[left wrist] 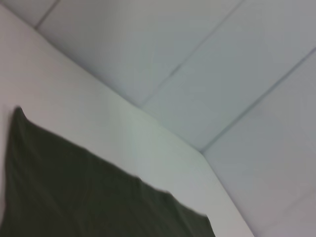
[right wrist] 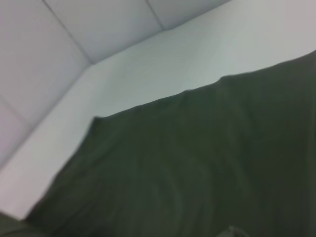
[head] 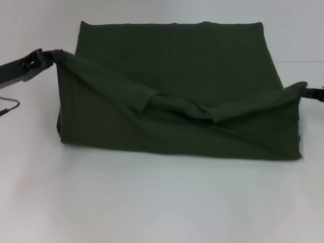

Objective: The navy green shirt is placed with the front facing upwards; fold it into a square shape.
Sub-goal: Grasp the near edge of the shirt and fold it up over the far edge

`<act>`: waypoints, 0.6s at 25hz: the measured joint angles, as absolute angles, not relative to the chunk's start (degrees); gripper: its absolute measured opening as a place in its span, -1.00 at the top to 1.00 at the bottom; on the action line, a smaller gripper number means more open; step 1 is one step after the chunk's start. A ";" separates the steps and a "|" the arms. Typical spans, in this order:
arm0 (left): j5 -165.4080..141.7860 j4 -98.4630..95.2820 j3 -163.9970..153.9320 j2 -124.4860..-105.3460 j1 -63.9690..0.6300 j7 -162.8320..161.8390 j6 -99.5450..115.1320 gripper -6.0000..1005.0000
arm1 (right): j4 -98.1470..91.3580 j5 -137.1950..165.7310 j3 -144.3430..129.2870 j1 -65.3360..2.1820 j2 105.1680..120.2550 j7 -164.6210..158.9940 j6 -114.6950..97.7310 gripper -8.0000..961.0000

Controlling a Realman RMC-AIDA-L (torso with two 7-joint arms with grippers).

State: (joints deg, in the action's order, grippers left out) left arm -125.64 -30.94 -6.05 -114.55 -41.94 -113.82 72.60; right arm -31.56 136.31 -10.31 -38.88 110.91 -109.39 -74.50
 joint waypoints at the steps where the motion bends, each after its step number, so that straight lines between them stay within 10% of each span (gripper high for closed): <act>1: -124.75 -30.16 -6.07 -114.71 -42.34 -112.75 71.14 0.95 | -30.76 136.30 -11.10 -39.99 111.21 -109.29 -70.79 0.83; 15: -116.28 -23.26 -6.19 -118.39 -48.60 -96.13 50.68 0.95 | -25.39 129.22 -21.42 -46.58 113.69 -104.76 -46.17 0.77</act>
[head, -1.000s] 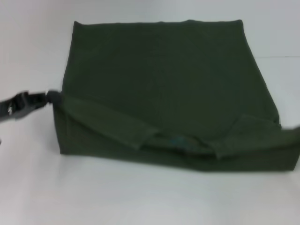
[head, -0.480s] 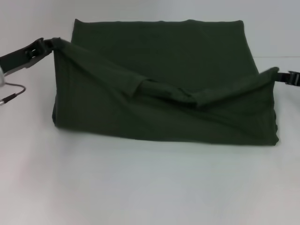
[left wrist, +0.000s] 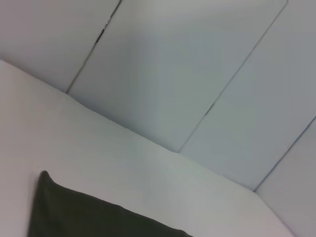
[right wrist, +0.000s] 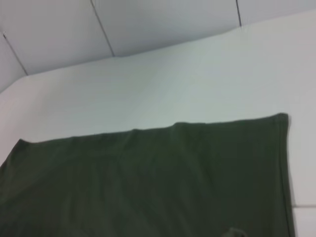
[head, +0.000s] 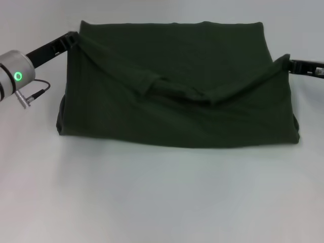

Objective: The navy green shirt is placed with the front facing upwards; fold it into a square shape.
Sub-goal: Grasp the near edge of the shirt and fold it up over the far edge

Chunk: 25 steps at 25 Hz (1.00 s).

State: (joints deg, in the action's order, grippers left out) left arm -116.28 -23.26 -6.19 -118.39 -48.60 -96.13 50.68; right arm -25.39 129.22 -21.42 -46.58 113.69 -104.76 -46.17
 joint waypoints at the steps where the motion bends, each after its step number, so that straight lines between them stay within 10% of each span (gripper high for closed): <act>1: -115.97 -23.10 -6.21 -118.44 -48.83 -95.68 50.12 0.95 | -25.39 128.46 -21.86 -46.58 113.67 -104.65 -45.91 0.77; 25: -113.68 -20.24 -7.51 -120.03 -48.56 -93.02 46.10 0.87 | -20.72 125.69 -23.18 -46.10 115.09 -100.33 -38.45 0.66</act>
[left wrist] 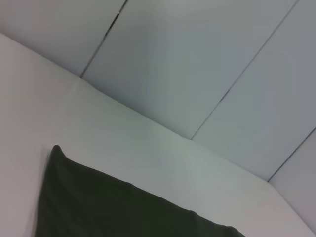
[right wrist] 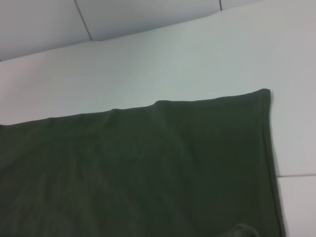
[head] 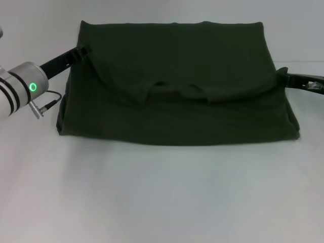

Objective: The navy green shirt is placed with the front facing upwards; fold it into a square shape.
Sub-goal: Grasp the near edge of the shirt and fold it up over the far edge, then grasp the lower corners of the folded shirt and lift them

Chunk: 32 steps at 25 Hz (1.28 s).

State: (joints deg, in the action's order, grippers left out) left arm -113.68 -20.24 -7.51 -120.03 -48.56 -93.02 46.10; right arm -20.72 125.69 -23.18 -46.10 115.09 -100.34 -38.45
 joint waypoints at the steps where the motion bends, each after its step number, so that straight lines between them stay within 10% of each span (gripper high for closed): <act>1: -113.68 -20.34 -7.62 -120.07 -48.56 -93.03 46.09 0.84 | -20.87 125.68 -23.33 -46.10 115.10 -100.19 -38.44 0.66; 7: -113.44 -22.33 -7.41 -120.07 -48.12 -93.97 46.47 0.68 | -22.34 125.67 -23.57 -46.04 115.16 -99.94 -38.21 0.36; 10: -113.43 -23.07 -7.43 -120.07 -47.77 -94.21 47.12 0.23 | -23.89 125.40 -23.40 -45.76 115.18 -100.26 -39.14 0.13; 21: -111.35 -29.65 -8.11 -120.15 -40.73 -96.30 64.08 -0.47 | -29.63 120.13 -23.60 -40.79 113.71 -104.01 -60.61 -0.45; 32: -111.55 -38.88 -15.18 -120.29 -30.59 -95.67 77.43 -0.45 | -31.86 120.60 -26.03 -34.86 110.39 -116.89 -77.01 -0.54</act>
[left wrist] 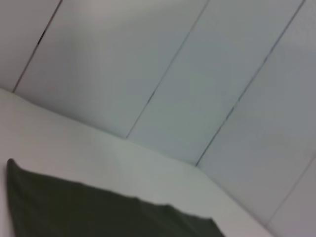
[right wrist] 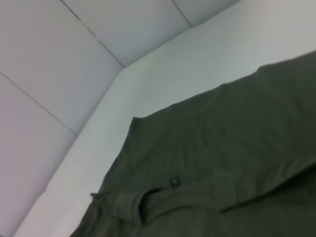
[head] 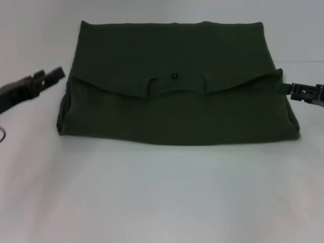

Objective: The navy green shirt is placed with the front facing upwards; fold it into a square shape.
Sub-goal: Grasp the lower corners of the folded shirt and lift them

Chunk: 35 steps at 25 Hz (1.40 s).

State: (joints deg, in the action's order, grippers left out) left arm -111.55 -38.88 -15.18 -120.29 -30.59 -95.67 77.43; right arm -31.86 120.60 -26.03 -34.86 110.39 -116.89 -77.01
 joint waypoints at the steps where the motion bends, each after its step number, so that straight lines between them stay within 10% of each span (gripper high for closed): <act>1: -111.81 -39.79 -16.24 -120.41 -29.55 -95.39 77.47 -0.45 | -31.94 120.45 -25.83 -34.53 110.31 -117.17 -77.65 -0.54; 16: -118.61 -43.23 -28.39 -123.94 -24.81 -80.19 67.83 -0.45 | -31.63 120.08 -25.27 -34.03 110.60 -119.96 -75.48 -0.53; 35: -122.08 -41.34 -39.53 -123.98 -27.41 -79.96 53.83 -0.45 | -31.09 120.04 -23.83 -33.10 111.88 -120.84 -74.03 -0.46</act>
